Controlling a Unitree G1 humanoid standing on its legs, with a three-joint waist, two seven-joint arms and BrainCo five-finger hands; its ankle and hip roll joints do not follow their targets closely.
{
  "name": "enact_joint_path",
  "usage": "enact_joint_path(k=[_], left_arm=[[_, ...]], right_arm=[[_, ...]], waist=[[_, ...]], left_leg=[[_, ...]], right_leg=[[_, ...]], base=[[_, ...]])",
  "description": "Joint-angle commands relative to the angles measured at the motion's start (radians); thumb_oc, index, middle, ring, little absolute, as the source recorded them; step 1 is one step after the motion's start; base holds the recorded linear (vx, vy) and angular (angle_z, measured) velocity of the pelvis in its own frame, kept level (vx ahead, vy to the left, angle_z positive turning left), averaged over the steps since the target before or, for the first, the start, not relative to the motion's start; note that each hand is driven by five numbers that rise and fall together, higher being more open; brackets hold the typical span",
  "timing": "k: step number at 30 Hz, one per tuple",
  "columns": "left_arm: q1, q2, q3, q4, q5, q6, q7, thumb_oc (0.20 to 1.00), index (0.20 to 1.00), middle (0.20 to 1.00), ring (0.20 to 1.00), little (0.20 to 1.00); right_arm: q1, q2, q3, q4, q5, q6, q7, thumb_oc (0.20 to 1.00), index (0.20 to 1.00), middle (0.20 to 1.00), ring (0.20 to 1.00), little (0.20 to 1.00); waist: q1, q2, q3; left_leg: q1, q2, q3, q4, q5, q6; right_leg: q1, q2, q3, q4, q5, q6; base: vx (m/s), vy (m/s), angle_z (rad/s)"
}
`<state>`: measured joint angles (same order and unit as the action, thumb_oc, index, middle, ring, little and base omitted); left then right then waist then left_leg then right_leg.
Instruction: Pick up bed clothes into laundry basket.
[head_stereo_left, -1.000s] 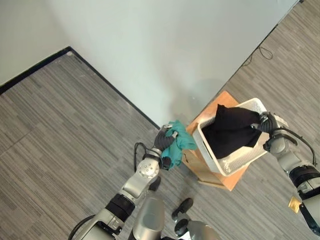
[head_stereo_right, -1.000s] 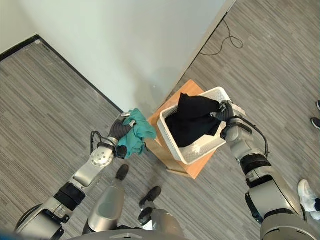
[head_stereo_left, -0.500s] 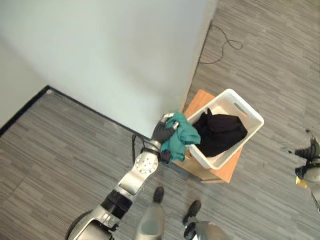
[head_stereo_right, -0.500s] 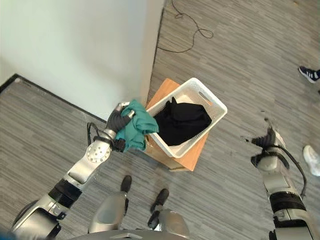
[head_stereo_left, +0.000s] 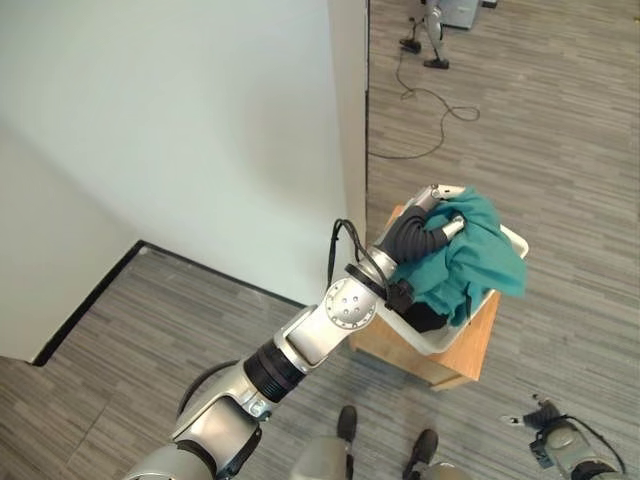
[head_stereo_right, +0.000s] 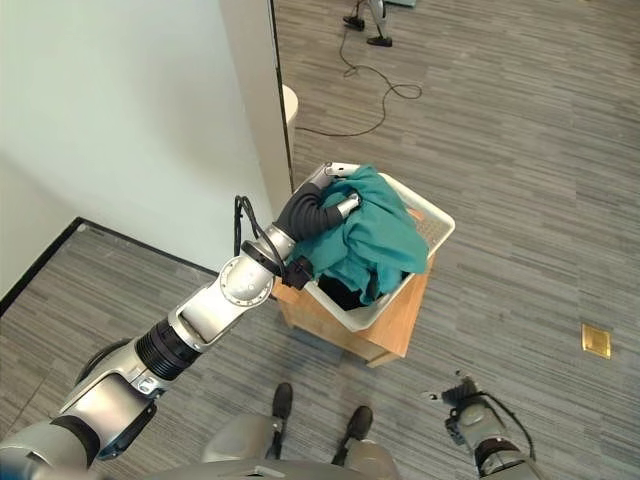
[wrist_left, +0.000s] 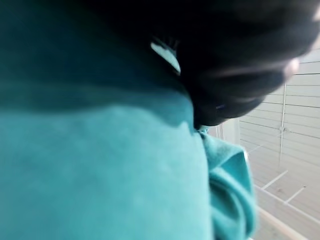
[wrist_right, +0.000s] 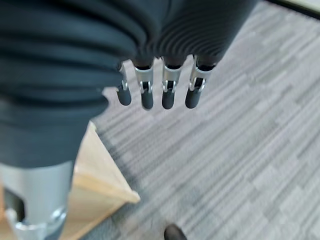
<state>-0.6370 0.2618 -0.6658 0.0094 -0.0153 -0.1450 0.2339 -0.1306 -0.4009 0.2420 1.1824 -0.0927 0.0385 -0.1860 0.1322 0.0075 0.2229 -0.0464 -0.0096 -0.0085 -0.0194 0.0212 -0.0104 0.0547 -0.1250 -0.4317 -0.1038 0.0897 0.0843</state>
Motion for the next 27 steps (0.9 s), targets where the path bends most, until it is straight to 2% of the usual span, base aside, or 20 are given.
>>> enact_joint_path(k=[1,6,9,17,27], left_arm=[[-0.148,-0.087,-0.004,0.127,0.074,-0.026,0.065,0.200,0.200,0.200,0.200,0.200],[-0.163,-0.087,-0.007,0.258,0.118,0.001,0.095,0.200,0.200,0.200,0.200,0.200],[-0.167,-0.086,-0.018,0.332,0.153,0.008,0.103,0.200,0.200,0.200,0.200,0.200],[-0.190,-0.059,-0.048,0.357,0.213,0.009,0.094,0.200,0.200,0.200,0.200,0.200],[-0.389,0.006,-0.093,0.413,0.271,0.019,0.107,0.200,0.200,0.200,0.200,0.200]], right_arm=[[-0.011,-0.034,0.004,0.006,0.093,-0.025,0.001,1.000,1.000,1.000,1.000,1.000],[-0.017,-0.002,0.017,-0.009,0.122,-0.034,0.001,1.000,1.000,1.000,1.000,1.000],[-0.025,-0.019,-0.012,0.058,0.185,-0.035,0.022,1.000,1.000,1.000,1.000,1.000],[-0.017,-0.013,-0.032,0.109,0.197,-0.025,0.024,1.000,1.000,1.000,1.000,1.000],[-0.049,-0.034,-0.052,0.153,0.235,-0.027,0.032,1.000,1.000,1.000,1.000,1.000]], waist=[[0.015,0.016,-0.029],[0.001,0.013,-0.044],[-0.002,0.014,-0.059],[-0.012,0.018,-0.088],[-0.028,0.034,-0.105]], left_leg=[[0.020,0.058,0.049,-0.068,-0.038,-0.068],[0.019,0.062,0.063,-0.068,-0.036,-0.070],[0.023,0.061,0.067,-0.068,-0.036,-0.074],[0.029,0.056,0.076,-0.068,-0.043,-0.072],[0.024,0.049,0.089,-0.068,-0.048,-0.064]], right_leg=[[0.084,-0.032,-0.024,0.016,-0.115,0.081],[0.074,-0.032,-0.008,0.016,-0.111,0.082],[0.076,-0.033,-0.011,0.016,-0.108,0.084],[0.076,-0.039,-0.010,0.016,-0.102,0.090],[0.058,-0.053,-0.005,0.016,-0.087,0.104]], base=[[0.00,0.000,0.00],[0.01,-0.003,-0.14],[0.02,0.007,-0.07],[0.02,0.015,-0.05],[0.02,0.037,-0.02]])
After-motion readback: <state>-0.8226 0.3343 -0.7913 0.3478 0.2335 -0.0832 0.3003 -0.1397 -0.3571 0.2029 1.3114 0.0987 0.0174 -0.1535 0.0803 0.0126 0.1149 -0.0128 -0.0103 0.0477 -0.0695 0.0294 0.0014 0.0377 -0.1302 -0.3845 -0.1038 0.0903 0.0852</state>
